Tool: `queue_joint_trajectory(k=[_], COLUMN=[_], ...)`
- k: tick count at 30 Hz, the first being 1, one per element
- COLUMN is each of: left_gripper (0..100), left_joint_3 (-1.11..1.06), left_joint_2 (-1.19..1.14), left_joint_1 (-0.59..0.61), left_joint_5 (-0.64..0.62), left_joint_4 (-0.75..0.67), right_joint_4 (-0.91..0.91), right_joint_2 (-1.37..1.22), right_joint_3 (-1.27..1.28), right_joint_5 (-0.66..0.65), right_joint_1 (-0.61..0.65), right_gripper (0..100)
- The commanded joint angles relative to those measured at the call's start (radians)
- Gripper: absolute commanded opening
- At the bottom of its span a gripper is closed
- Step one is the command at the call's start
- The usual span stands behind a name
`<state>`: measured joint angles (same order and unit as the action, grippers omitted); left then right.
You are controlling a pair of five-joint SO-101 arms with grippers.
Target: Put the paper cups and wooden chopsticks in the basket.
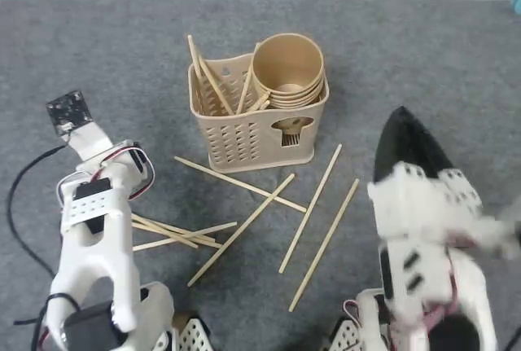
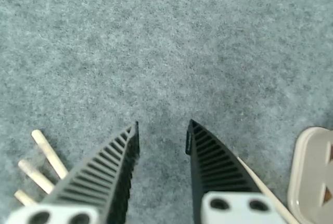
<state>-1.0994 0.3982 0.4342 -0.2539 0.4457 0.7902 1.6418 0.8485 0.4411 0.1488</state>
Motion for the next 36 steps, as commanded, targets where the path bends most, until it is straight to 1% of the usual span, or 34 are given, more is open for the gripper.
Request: queue_joint_trajectory(k=[1,3,5,7,12,14,16,19,23,25,27,31,33,36], left_gripper=[14,14,14,14,14,14,14,14,14,14,14,14,14,14], left_joint_3=[0.028,0.028,0.028,0.028,0.028,0.028,0.028,0.028,0.028,0.028,0.028,0.028,0.028,0.028], left_joint_2=[0.0,0.0,0.0,0.0,0.0,0.0,0.0,0.0,0.0,0.0,0.0,0.0,0.0,0.0], left_joint_1=[0.005,0.005,0.005,0.005,0.005,0.005,0.005,0.005,0.005,0.005,0.009,0.017,0.017,0.017], left_joint_5=[0.003,0.003,0.003,0.003,0.003,0.003,0.003,0.003,0.003,0.003,0.003,0.003,0.003,0.003], left_joint_4=[-0.028,-0.028,-0.028,-0.028,-0.028,-0.028,-0.028,-0.026,-0.026,-0.026,-0.026,-0.026,-0.026,-0.026], right_joint_4=[-0.186,-0.268,-0.28,-0.191,0.153,0.219,0.243,0.242,0.24,0.231,0.166,0.025,-0.025,-0.085], right_joint_2=[0.053,0.053,0.045,0.028,-0.111,-0.211,-0.332,-0.536,-0.8,-0.928,-1.033,-1.182,-1.241,-1.322], right_joint_3=[-0.051,-0.052,-0.052,-0.049,0.018,0.063,0.104,0.112,0.104,0.101,0.101,0.103,0.103,0.103], right_joint_5=[-0.015,-0.018,-0.02,-0.015,-0.012,0.003,0.038,0.037,0.046,0.048,0.048,0.048,0.048,0.051], right_joint_1=[0.07,0.09,0.096,0.096,0.101,0.101,0.094,0.081,0.091,0.107,0.101,0.05,0.038,0.025], right_gripper=[0.7,0.7,0.7,0.7,0.7,0.7,0.7,1.7,16.2,19.9,17.7,10.4,10.7,14.1])
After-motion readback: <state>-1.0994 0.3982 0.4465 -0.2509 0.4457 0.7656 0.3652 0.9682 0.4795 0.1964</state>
